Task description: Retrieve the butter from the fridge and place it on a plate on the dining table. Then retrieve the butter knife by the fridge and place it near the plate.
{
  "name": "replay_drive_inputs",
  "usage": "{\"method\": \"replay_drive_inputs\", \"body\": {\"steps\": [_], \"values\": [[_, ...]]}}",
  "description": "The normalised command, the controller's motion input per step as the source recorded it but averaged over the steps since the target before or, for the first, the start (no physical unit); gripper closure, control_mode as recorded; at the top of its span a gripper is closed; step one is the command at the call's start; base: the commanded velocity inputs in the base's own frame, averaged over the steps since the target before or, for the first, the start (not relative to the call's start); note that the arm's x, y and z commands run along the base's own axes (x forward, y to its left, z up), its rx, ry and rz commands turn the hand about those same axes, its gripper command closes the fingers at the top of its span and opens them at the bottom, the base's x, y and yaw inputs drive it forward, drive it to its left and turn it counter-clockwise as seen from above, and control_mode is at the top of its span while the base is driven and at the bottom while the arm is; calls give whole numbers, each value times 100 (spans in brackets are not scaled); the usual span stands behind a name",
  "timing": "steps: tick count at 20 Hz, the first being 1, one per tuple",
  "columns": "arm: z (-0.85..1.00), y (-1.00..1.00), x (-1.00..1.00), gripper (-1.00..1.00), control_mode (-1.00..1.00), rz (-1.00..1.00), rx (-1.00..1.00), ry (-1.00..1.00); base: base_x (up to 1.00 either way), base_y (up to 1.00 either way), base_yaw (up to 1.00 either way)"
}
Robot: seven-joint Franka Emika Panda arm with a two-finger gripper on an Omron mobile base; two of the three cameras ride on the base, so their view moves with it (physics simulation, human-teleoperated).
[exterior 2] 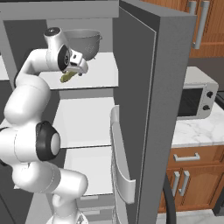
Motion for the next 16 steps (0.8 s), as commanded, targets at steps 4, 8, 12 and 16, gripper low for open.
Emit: {"method": "replay_drive_inputs", "body": {"steps": [4,8,12,16], "values": [[-12,0,0,100,-100,0,0,6,0,0,0],[-13,0,0,100,-100,0,0,7,0,0,0],[-8,0,0,100,-100,0,0,6,0,0,0],[0,-10,-26,100,-100,0,0,1,0,0,0]]}}
